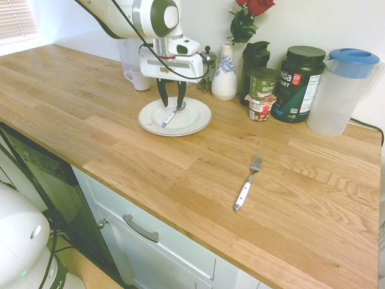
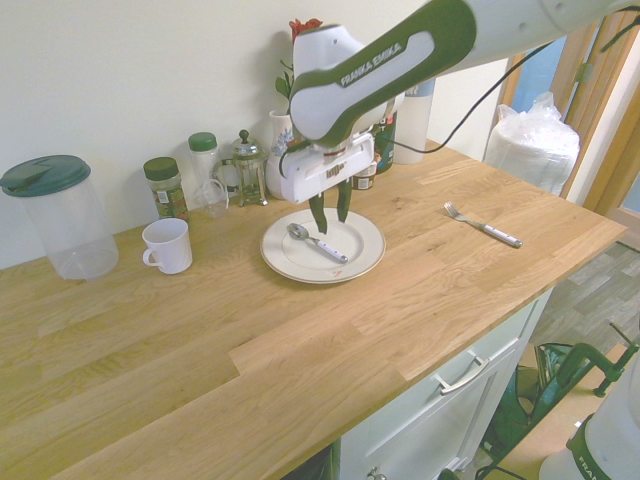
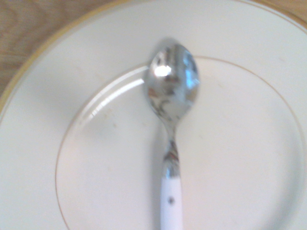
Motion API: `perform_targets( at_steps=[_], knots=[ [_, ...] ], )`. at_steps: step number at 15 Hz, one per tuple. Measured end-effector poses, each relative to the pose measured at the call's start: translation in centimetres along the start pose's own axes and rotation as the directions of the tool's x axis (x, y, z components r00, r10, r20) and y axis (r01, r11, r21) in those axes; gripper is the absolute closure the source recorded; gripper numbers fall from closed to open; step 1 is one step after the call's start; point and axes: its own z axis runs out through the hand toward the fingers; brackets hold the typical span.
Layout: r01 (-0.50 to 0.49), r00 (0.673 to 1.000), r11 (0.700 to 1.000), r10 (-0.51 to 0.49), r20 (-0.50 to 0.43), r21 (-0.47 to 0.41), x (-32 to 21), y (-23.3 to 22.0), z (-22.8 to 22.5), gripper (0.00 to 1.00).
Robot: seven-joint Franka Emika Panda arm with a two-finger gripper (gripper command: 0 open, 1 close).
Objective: Put the spoon into the plate
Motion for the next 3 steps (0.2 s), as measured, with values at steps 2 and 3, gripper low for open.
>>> perform_targets(
  at_steps=[2, 3],
  knots=[
    [-0.088, 0.996, 0.996, 0.088, 0.013, -0.009, 0.0, 3.1, -4.3, 0.00],
    [-0.123, 0.992, 0.992, 0.123, 0.016, -0.005, 0.1, 4.6, -6.0, 0.00]
  ],
)
